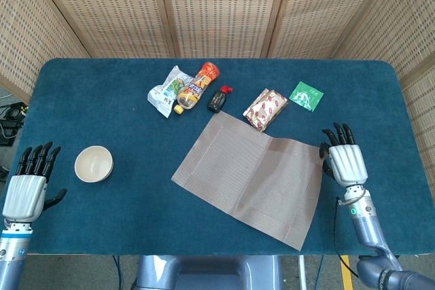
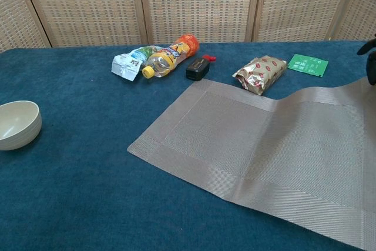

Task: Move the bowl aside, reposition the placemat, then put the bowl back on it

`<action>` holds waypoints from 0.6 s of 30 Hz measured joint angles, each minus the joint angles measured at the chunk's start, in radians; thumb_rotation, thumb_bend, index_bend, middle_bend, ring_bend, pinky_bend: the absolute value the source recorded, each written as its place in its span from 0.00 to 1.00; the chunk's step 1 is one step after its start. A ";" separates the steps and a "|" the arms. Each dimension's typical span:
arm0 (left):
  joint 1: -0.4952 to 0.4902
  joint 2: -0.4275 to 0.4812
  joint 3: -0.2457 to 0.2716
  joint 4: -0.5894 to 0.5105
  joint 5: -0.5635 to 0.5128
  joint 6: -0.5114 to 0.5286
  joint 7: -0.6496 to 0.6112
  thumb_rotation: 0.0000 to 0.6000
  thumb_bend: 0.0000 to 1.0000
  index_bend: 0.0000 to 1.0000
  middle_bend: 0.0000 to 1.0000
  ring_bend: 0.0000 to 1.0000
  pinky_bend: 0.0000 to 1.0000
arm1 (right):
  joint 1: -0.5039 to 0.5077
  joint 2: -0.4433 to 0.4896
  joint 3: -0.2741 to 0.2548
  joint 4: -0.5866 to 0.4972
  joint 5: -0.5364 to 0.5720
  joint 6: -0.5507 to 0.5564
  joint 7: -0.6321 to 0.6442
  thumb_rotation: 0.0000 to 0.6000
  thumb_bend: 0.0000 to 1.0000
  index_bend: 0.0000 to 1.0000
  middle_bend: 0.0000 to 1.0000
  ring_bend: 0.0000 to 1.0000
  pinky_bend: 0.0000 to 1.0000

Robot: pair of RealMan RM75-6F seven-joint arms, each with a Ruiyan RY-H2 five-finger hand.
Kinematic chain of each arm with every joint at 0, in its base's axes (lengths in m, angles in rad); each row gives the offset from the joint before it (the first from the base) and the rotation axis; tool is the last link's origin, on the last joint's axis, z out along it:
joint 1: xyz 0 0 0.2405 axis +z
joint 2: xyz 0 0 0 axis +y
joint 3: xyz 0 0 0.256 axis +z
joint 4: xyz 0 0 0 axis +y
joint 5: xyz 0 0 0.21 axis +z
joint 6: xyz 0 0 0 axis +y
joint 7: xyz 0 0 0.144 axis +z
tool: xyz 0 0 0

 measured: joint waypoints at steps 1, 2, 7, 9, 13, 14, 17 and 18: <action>0.000 0.000 0.000 0.001 0.000 0.000 -0.001 1.00 0.19 0.04 0.00 0.00 0.00 | 0.008 -0.004 0.003 -0.001 0.004 -0.008 -0.011 1.00 0.56 0.71 0.28 0.02 0.00; 0.000 0.000 -0.001 0.001 -0.001 -0.001 -0.002 1.00 0.19 0.04 0.00 0.00 0.00 | 0.014 -0.007 0.004 -0.002 0.008 -0.013 -0.021 1.00 0.56 0.70 0.28 0.02 0.00; 0.001 0.004 -0.005 0.003 -0.007 0.001 -0.012 1.00 0.19 0.04 0.00 0.00 0.00 | 0.029 -0.028 -0.004 -0.001 0.000 -0.017 -0.051 1.00 0.51 0.68 0.26 0.02 0.00; 0.000 0.005 -0.005 0.004 -0.007 0.001 -0.015 1.00 0.19 0.04 0.00 0.00 0.00 | 0.033 -0.035 -0.012 0.002 -0.015 -0.010 -0.055 1.00 0.43 0.60 0.22 0.01 0.00; 0.001 0.005 -0.006 0.005 -0.005 0.004 -0.017 1.00 0.19 0.04 0.00 0.00 0.00 | 0.033 -0.041 -0.027 0.010 -0.042 0.016 -0.062 1.00 0.33 0.29 0.02 0.00 0.00; 0.001 0.006 -0.006 0.005 -0.006 0.004 -0.018 1.00 0.19 0.04 0.00 0.00 0.00 | 0.030 -0.042 -0.029 0.012 -0.044 0.023 -0.064 1.00 0.32 0.22 0.00 0.00 0.00; 0.001 0.006 -0.005 0.004 -0.005 0.003 -0.018 1.00 0.19 0.04 0.00 0.00 0.00 | 0.018 -0.039 -0.030 0.006 -0.035 0.038 -0.066 1.00 0.30 0.07 0.00 0.00 0.00; 0.001 0.006 -0.004 0.004 -0.004 0.003 -0.017 1.00 0.19 0.04 0.00 0.00 0.00 | 0.012 -0.035 -0.028 0.000 -0.030 0.047 -0.067 1.00 0.30 0.05 0.00 0.00 0.00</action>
